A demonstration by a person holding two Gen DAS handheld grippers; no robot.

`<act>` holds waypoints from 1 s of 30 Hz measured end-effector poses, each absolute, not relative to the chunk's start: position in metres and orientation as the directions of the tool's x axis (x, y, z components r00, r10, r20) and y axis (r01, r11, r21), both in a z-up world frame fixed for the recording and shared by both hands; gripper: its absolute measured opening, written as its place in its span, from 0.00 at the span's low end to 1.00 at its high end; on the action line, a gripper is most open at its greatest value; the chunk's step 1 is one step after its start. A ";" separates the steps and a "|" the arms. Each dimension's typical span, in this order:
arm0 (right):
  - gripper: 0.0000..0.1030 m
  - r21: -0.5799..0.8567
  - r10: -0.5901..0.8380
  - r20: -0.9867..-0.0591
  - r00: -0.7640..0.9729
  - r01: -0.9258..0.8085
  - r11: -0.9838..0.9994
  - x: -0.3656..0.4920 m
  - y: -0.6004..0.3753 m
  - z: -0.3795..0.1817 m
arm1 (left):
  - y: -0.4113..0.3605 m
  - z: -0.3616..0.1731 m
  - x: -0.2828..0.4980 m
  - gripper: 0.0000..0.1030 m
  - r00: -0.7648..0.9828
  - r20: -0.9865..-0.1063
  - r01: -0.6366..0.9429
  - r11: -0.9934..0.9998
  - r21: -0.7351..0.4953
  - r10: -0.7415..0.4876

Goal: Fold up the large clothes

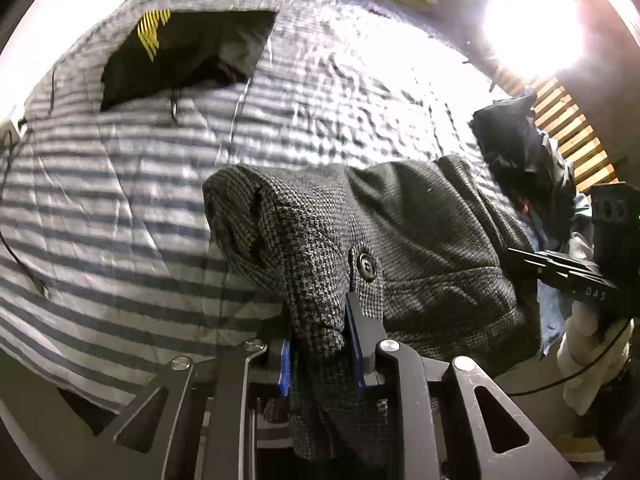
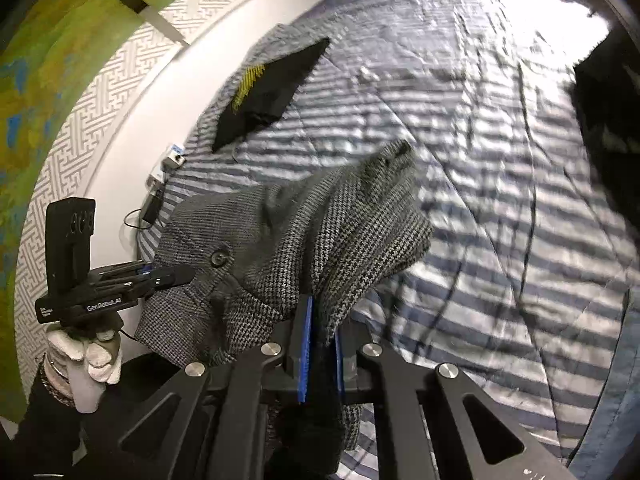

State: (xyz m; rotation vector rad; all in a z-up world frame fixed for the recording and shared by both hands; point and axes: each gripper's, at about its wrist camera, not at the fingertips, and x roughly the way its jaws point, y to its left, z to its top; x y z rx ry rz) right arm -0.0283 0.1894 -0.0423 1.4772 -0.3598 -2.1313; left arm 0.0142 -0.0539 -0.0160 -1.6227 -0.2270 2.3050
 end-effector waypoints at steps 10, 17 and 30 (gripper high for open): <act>0.08 0.409 -0.528 -0.742 -0.413 0.345 -0.845 -0.055 0.166 0.024 | -0.071 0.048 -0.015 0.22 -0.427 -0.851 -0.194 -0.950 -0.245 0.306; 0.08 0.351 -0.520 -0.671 -0.530 0.391 -0.851 -0.108 0.129 0.072 | -0.105 0.115 -0.078 0.21 -0.549 -0.802 -0.149 -0.972 -0.183 0.235; 0.08 0.334 -0.519 -0.566 -0.641 0.398 -0.855 -0.250 0.028 0.084 | -0.208 0.144 -0.245 0.21 -0.647 -0.758 0.007 -0.994 -0.113 0.082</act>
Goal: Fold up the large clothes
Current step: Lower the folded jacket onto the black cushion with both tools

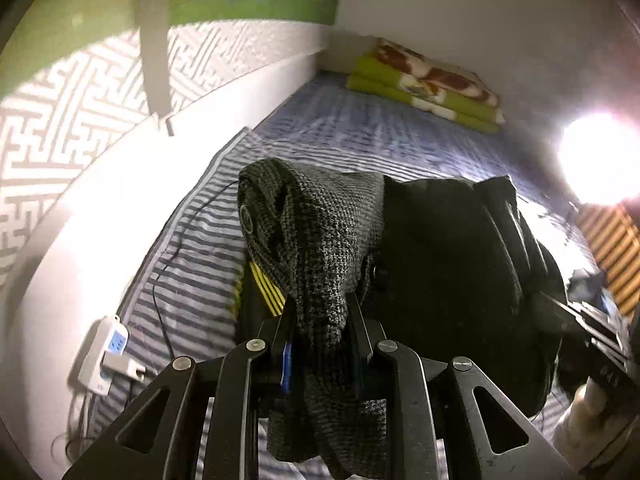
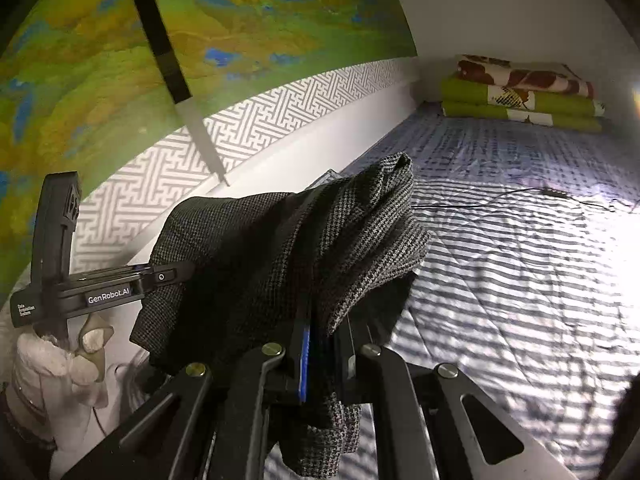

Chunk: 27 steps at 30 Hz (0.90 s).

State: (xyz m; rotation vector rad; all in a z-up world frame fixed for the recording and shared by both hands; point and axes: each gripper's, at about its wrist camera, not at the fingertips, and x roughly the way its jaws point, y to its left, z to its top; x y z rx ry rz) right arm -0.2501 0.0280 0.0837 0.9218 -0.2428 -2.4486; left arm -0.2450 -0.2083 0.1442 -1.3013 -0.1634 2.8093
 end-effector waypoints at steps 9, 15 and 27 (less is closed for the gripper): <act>0.08 0.324 -0.478 -0.636 -0.606 0.352 -0.878 -0.312 -0.014 0.002 | -0.259 0.058 -0.326 0.21 -0.599 -0.798 0.094 -0.984 -0.149 0.063; 0.08 0.220 -0.358 -0.745 -0.563 0.300 -0.928 -0.337 -0.022 -0.067 | -0.255 -0.030 -0.351 0.27 -0.501 -0.865 0.117 -0.990 -0.075 0.006; 0.13 0.188 -0.287 -0.814 -0.505 0.238 -0.953 -0.338 0.002 -0.083 | -0.264 -0.015 -0.318 0.62 -0.542 -0.834 0.192 -0.981 -0.007 -0.101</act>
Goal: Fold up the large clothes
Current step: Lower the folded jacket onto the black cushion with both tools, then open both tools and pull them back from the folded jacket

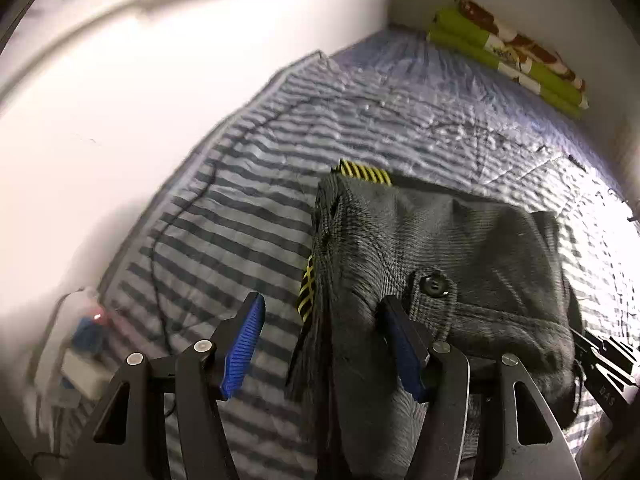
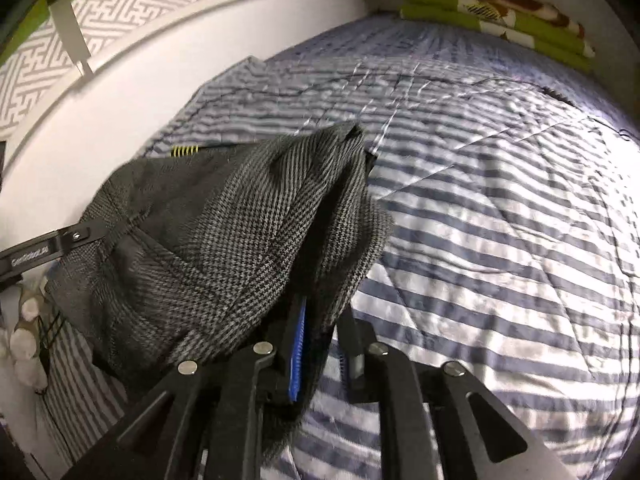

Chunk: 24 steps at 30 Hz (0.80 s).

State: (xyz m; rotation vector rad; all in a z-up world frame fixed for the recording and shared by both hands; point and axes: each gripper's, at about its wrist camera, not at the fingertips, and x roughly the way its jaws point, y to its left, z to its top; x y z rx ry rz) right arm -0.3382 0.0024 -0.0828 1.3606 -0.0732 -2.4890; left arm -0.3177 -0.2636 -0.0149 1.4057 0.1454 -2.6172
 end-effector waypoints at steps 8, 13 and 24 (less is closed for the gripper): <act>0.22 0.081 -0.266 -0.707 -0.655 0.298 -0.951 -0.283 -0.014 -0.037 | -0.236 0.002 -0.286 0.62 -0.570 -0.810 0.180 -0.983 0.039 -0.137; 0.23 0.049 -0.280 -0.797 -0.536 0.404 -0.914 -0.268 -0.041 -0.058 | -0.232 -0.034 -0.272 0.62 -0.478 -0.870 0.193 -0.981 0.026 -0.118; 0.23 0.050 -0.269 -0.831 -0.487 0.417 -0.907 -0.181 -0.001 -0.053 | -0.162 0.019 -0.142 0.61 -0.556 -0.828 0.121 -0.993 0.011 -0.077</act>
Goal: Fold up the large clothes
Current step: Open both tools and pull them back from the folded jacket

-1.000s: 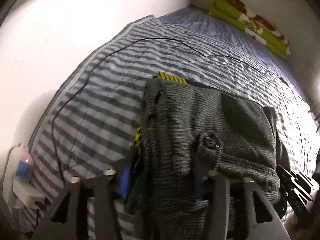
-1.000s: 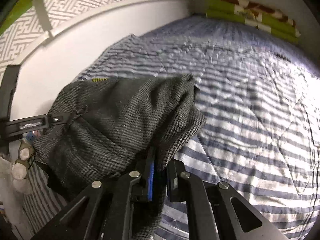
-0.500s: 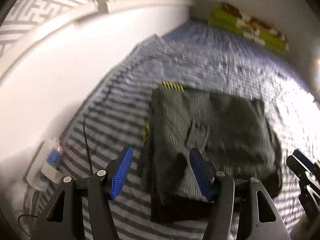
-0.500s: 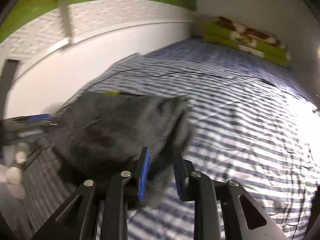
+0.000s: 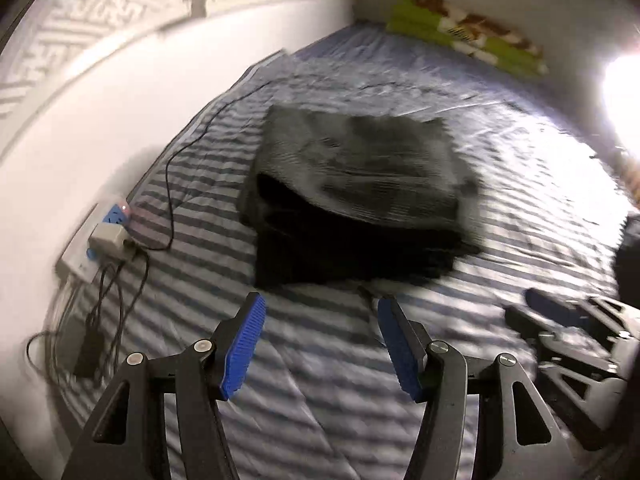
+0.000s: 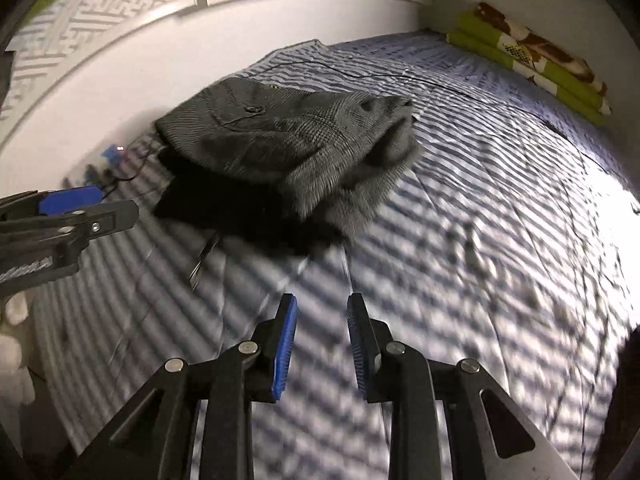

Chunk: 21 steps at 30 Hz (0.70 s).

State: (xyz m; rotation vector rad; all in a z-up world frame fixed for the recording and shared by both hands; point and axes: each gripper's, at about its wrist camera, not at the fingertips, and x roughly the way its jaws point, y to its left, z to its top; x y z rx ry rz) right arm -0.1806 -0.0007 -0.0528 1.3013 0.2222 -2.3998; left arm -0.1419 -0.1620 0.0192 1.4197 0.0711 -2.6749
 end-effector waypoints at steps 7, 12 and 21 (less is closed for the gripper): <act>0.31 0.062 -0.310 -0.775 -0.550 0.422 -0.904 -0.098 0.039 -0.001 | -0.101 0.085 -0.050 0.61 -0.646 -0.762 0.075 -0.997 0.006 -0.053; 0.36 0.094 -0.344 -0.735 -0.584 0.415 -0.905 -0.058 0.063 0.032 | -0.066 0.122 -0.003 0.61 -0.707 -0.705 0.054 -0.998 0.035 -0.063; 0.65 0.056 -0.327 -0.628 -0.706 0.379 -0.924 0.001 0.098 0.086 | -0.039 0.150 0.060 0.71 -0.783 -0.622 0.104 -0.988 -0.115 -0.010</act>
